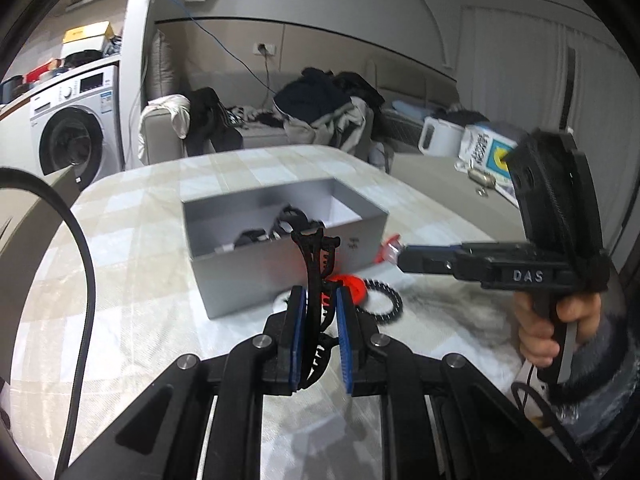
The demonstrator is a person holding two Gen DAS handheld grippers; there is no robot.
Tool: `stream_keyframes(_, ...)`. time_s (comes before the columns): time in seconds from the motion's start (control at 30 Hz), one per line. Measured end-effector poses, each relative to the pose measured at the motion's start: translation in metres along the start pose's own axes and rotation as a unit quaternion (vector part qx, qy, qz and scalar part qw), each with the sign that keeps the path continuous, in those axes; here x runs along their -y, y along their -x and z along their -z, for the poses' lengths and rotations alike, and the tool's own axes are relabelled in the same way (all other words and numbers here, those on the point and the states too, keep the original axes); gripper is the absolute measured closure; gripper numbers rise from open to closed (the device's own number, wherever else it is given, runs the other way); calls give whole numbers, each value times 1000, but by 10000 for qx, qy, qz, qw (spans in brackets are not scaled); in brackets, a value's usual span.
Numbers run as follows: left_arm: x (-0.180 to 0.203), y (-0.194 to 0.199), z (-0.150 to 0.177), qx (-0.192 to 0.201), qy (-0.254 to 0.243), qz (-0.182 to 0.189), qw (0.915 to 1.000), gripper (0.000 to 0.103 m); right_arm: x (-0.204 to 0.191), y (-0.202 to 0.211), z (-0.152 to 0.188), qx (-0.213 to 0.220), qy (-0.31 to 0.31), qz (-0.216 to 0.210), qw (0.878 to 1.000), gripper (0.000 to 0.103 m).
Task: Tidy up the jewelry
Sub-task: 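Carry the black piece and the clear charm over the silver box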
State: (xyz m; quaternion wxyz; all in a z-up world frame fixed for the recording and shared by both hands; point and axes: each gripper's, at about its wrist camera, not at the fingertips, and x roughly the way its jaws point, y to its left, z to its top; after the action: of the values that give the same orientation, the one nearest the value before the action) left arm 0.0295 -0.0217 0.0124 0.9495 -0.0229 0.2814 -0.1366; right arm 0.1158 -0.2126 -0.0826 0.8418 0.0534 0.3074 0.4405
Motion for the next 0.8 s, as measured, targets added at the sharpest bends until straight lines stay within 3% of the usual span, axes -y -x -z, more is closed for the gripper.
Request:
stream_keyframes(0.27, -11, -2, -2, 116, 254, -116, 9995, 93, -4, 17, -4, 546, -36, -141, 9984, 85)
stream_keyframes(0.8, -17, 1, -5, 166, 519, -182, 9983, 93, 0, 21, -8, 698, -256, -294, 9968, 85)
